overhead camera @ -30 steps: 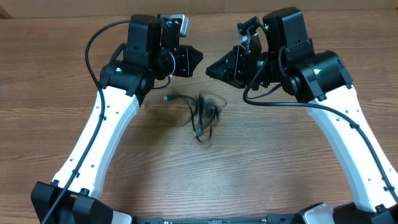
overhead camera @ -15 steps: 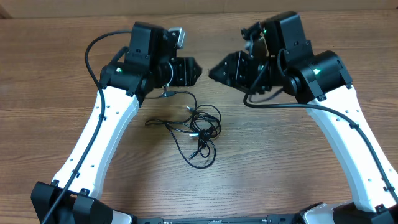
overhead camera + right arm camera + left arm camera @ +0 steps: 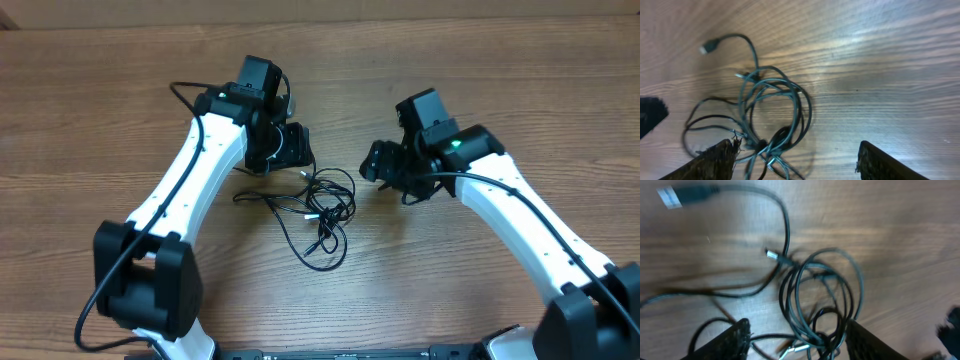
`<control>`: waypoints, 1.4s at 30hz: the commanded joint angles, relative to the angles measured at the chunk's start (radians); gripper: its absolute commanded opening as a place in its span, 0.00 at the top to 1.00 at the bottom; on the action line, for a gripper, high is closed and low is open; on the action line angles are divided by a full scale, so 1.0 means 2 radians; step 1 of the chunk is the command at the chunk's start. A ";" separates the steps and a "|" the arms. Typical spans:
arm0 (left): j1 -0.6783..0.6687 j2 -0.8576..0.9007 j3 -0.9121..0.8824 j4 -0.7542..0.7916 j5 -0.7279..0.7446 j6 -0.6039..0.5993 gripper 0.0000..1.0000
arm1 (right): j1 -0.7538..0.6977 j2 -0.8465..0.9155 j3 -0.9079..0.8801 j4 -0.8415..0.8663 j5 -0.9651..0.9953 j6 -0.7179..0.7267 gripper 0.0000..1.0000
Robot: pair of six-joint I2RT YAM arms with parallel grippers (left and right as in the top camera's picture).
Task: Untangle cables
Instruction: 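Lower both grippers onto the cable pile and grasp strands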
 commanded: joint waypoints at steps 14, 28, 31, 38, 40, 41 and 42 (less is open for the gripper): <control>-0.004 0.069 0.007 -0.039 0.026 0.015 0.40 | 0.001 0.109 -0.026 0.092 -0.086 0.005 0.45; -0.004 0.069 0.007 -0.042 0.026 0.015 0.36 | 0.046 0.126 -0.032 0.106 -0.057 0.020 0.50; -0.004 0.069 0.007 -0.046 0.026 0.016 0.36 | 0.054 0.131 -0.032 0.104 -0.032 0.033 0.53; -0.004 0.069 0.007 -0.043 0.023 0.015 0.38 | 0.050 0.131 -0.031 0.106 -0.031 0.033 0.80; -0.004 0.069 0.007 -0.043 0.023 0.016 0.37 | 0.050 0.131 -0.028 0.106 -0.035 0.033 0.96; -0.004 0.069 0.007 -0.043 0.024 0.020 0.38 | 0.050 0.131 -0.024 0.106 -0.039 0.032 0.96; -0.004 0.069 0.007 -0.043 0.024 0.024 0.38 | 0.050 0.131 -0.020 0.106 -0.043 0.031 0.96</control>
